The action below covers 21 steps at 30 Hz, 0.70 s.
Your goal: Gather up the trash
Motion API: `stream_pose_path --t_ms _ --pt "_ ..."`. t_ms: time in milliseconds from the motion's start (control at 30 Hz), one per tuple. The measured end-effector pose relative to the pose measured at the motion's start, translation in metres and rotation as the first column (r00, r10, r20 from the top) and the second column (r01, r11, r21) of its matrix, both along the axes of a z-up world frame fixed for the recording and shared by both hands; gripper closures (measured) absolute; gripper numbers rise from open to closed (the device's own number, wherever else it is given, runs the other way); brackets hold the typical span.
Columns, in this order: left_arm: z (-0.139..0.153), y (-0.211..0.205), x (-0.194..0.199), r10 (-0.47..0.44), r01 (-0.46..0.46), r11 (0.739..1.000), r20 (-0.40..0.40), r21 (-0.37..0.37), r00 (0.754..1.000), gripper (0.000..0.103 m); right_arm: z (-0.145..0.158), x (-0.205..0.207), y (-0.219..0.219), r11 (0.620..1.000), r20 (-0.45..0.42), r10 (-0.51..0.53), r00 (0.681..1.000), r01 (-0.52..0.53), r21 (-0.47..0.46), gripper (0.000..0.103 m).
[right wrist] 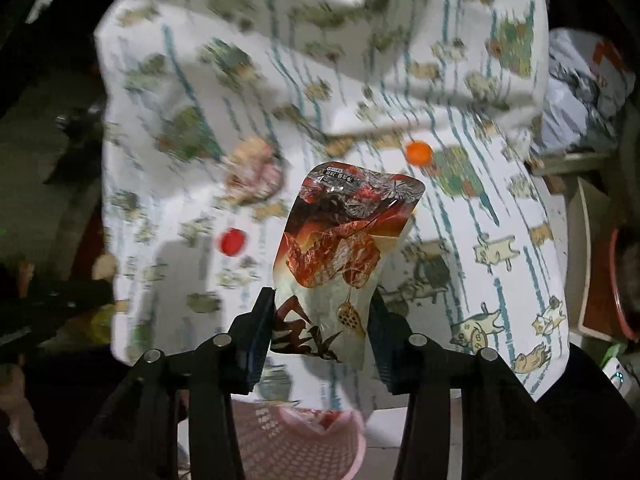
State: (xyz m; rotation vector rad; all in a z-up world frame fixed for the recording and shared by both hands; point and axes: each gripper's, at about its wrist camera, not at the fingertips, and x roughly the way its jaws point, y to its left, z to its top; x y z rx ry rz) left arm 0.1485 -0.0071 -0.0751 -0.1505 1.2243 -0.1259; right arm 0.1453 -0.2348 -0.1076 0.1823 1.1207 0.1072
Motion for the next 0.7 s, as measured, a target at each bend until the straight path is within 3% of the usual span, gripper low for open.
stream_pose_path --t_ms 233,333,500,700 --pt "0.056 0.001 -0.037 -0.013 0.005 0.999 0.152 0.052 0.988 0.084 0.05 -0.034 0.006 0.996 0.101 0.04 0.994 -0.047 0.07 0.056" --pt "0.068 0.003 -0.057 -0.027 0.018 0.999 0.177 0.049 0.984 0.084 0.066 -0.052 0.01 0.992 0.119 0.065 0.991 -0.078 0.103 0.056" --pt "0.061 0.011 -0.083 -0.015 0.014 1.0 0.14 0.007 0.99 0.084 0.068 -0.085 0.022 0.979 0.088 0.134 0.987 -0.146 0.144 0.056" --pt "0.032 0.02 -0.092 0.013 -0.015 1.0 0.078 0.022 0.997 0.084 0.041 -0.119 0.05 0.963 0.002 0.238 0.971 -0.237 0.129 0.056"
